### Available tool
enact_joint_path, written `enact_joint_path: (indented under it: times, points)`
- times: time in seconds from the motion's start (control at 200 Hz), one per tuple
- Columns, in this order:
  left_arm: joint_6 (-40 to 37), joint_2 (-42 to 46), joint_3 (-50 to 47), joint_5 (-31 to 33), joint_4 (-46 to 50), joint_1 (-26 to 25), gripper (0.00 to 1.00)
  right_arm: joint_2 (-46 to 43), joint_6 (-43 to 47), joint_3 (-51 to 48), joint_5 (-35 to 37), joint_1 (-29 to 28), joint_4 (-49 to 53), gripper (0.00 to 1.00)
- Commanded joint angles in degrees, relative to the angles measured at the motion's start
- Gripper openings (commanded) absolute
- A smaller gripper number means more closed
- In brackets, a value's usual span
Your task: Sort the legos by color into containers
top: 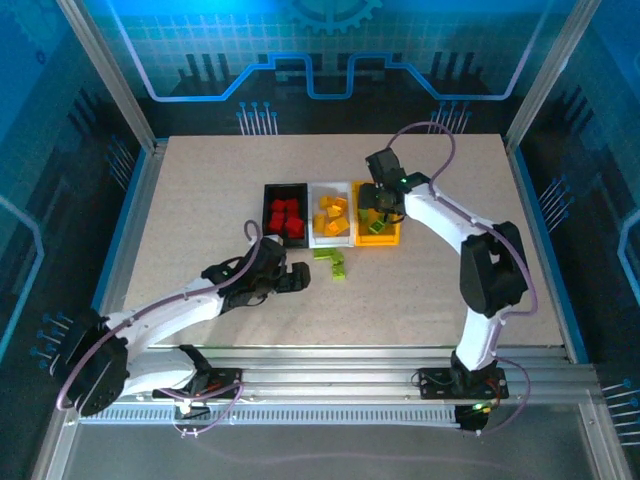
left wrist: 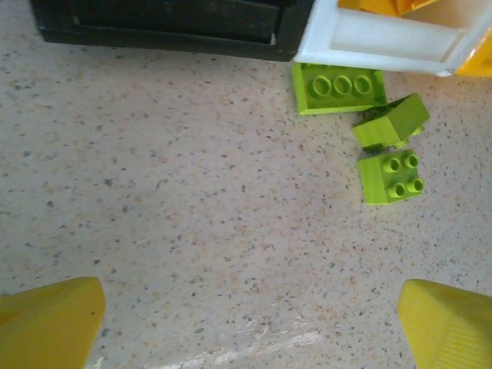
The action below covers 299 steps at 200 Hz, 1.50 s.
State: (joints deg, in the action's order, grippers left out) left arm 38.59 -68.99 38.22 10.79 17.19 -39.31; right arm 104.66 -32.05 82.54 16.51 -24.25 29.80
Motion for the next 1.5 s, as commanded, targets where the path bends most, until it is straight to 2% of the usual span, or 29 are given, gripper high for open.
enact_joint_path:
  times: [0.0, 0.19, 0.375, 0.605, 0.73, 1.161, 1.361, 1.491]
  points:
    - [-4.37, -4.96, 5.16, -1.42, -2.82, -3.98, 0.97, -8.02, -2.52, -6.24, -1.83, -1.00, -1.72, 0.67]
    - [-4.62, -17.36, 12.37, -0.78, -6.23, -8.86, 0.91, -17.27, -4.06, -16.81, -2.27, -1.34, -2.96, 0.64]
    - [-2.76, -28.12, 18.14, 3.53, -6.89, -9.74, 0.74, -25.51, -3.92, -23.81, -2.14, -0.82, -3.19, 0.64]
    - [-5.18, -36.01, 22.93, 9.62, -6.78, -11.52, 0.73, -32.01, -3.34, -27.78, -3.39, 1.28, -3.17, 0.64]
    - [-6.14, -38.50, 24.49, 11.84, -5.94, -12.17, 0.69, -33.64, -3.62, -28.82, -4.47, 2.03, -3.61, 0.64]
    - [-5.83, -38.72, 24.22, 12.89, -4.30, -13.15, 0.35, -34.24, -3.98, -29.46, -5.30, 3.07, -4.50, 0.64]
    - [-4.50, -30.88, 20.73, 12.87, -2.32, -15.53, 0.32, -35.35, -5.10, -29.88, -4.51, 3.42, -4.06, 0.64]
    - [-4.18, -25.67, 22.04, 11.16, 0.04, -15.92, 0.31, -36.63, -6.29, -31.40, -3.59, 4.08, -3.80, 0.63]
